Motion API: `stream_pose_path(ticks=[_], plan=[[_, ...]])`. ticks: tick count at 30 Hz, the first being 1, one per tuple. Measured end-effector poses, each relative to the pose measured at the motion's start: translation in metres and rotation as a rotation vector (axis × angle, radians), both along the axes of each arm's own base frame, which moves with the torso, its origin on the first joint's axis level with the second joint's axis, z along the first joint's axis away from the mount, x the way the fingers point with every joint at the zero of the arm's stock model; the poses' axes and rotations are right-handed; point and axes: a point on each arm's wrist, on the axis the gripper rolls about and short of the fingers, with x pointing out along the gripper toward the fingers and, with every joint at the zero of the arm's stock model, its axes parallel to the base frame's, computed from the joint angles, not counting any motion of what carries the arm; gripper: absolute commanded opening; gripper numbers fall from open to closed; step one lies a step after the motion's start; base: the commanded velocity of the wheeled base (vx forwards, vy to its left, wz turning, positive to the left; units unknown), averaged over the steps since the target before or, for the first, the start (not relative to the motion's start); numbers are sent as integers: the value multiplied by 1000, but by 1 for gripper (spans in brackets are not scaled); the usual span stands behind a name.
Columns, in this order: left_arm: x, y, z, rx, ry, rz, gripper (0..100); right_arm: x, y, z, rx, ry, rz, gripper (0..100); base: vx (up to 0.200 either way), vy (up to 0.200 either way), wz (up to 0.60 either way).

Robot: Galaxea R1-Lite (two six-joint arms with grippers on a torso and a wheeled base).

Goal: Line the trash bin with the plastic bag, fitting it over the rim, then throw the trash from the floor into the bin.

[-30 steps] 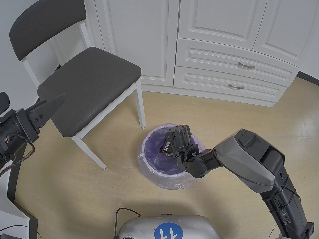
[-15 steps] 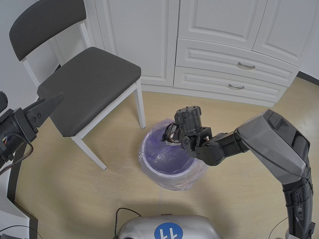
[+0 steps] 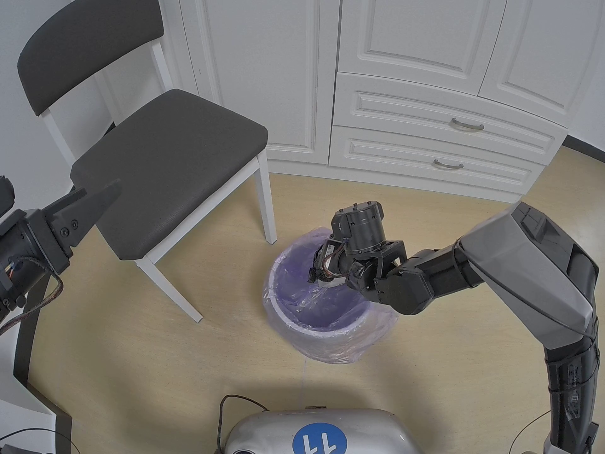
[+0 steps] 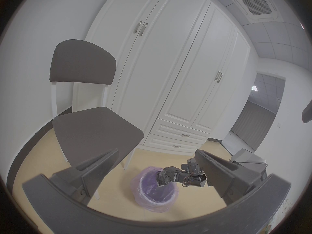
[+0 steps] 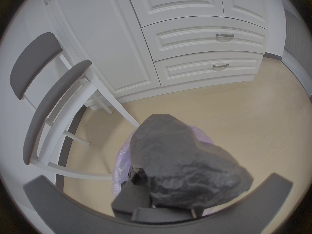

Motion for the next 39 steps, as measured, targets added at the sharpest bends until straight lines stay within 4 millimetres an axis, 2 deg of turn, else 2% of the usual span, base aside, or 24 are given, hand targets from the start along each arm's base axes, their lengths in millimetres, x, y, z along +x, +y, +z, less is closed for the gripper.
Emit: stream_pose_path(ticks=[11,23,33,39], plan=[[1,0,-1,2,6,0,100,13,1,-17,13,53,3,0,0,0,0],[2,-1,-2,3,10,0,100,33,0,-53,15,113,-28,0,0,0,0],[2,-1,-2,3,9,0,100,32,9,-81,4,155,-22,0,0,0,0],[2,-1,-2,4,8,0,100,31,11,-87,20,163,-29,0,0,0,0]])
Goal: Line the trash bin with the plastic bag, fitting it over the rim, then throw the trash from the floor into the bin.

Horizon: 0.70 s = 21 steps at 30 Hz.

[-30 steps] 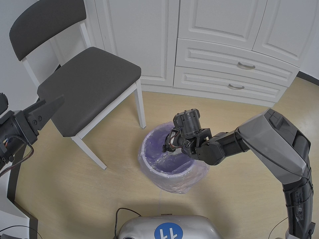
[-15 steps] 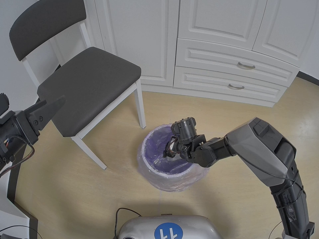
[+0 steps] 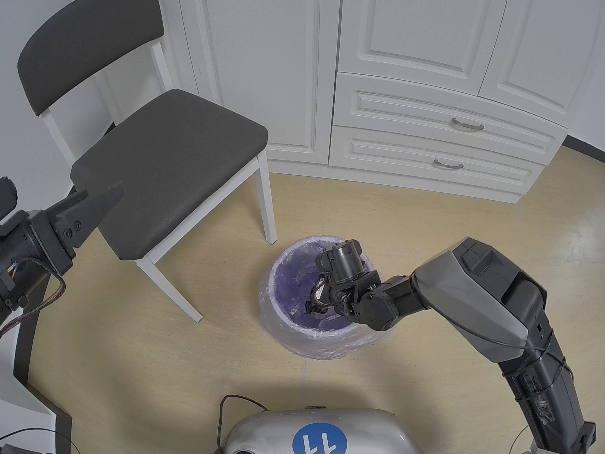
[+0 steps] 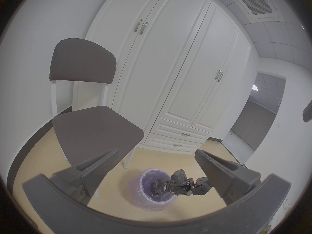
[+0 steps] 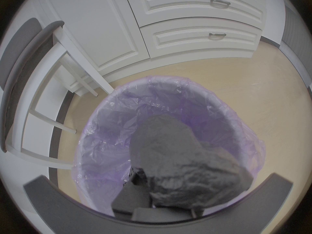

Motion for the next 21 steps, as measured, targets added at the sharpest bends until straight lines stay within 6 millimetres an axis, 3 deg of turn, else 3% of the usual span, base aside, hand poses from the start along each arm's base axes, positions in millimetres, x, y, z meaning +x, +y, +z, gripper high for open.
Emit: stream_pose_path(ticks=[3,4,11,21], plan=[[0,0,0,0,1,0,100,0,0,1,12,-1,-7,0,0,0,0],[0,0,0,0,1,0,100,-1,0,2,13,-2,-7,100,0,0,0],[0,0,0,0,2,0,100,-6,-1,14,3,-8,1,100,0,0,0],[0,-1,-1,0,3,-5,100,-20,-5,48,-1,-38,24,100,0,0,0]])
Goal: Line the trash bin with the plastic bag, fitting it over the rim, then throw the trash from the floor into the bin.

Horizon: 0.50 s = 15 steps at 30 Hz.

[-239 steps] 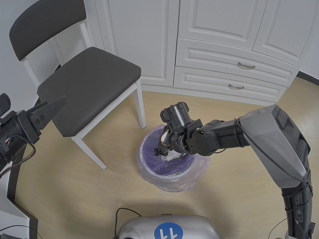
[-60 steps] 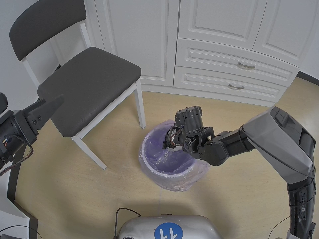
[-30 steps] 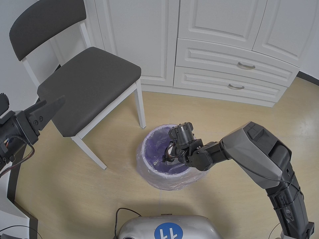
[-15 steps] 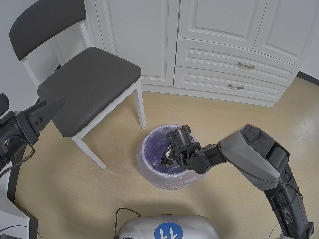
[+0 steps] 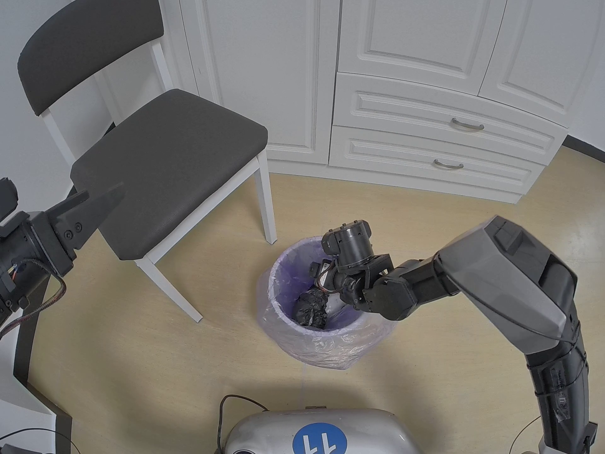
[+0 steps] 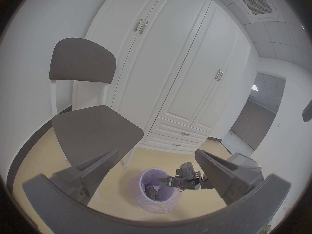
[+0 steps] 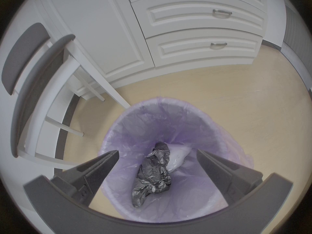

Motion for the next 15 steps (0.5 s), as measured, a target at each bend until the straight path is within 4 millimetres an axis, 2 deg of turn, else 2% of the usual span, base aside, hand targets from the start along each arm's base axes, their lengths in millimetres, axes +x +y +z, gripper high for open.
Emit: stream_pose_path(ticks=[7,15], plan=[[0,-1,-2,3,8,-7,100,-19,-15,48,-29,-56,22,100,0,0,0],[-2,-7,-11,62,25,-39,100,-64,-69,87,-216,-94,17,100,0,0,0]])
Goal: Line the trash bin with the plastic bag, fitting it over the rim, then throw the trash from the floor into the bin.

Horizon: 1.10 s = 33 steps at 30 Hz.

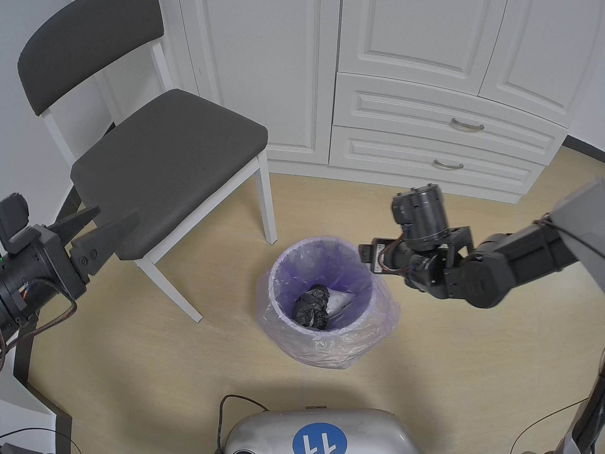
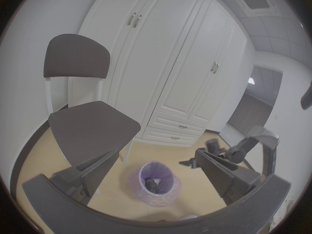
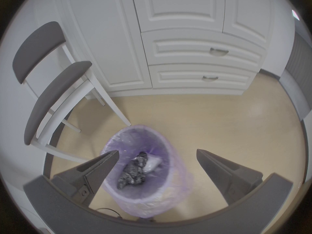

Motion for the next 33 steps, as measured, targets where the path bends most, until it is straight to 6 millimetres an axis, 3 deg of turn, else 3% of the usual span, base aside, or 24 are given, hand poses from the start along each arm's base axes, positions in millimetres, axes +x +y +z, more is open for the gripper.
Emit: stream_pose_path(ticks=[10,19,26,33], plan=[[2,5,-9,177,-18,146,100,-81,-85,68,-167,-206,42,100,0,0,0],[-13,23,-7,183,-61,211,100,-174,-160,116,-152,-477,-41,100,0,0,0],[-41,32,-8,156,-123,208,100,-252,-200,118,-138,-651,-155,100,0,0,0],[-80,39,-21,136,-167,211,100,-320,-219,87,-100,-735,-242,100,0,0,0]])
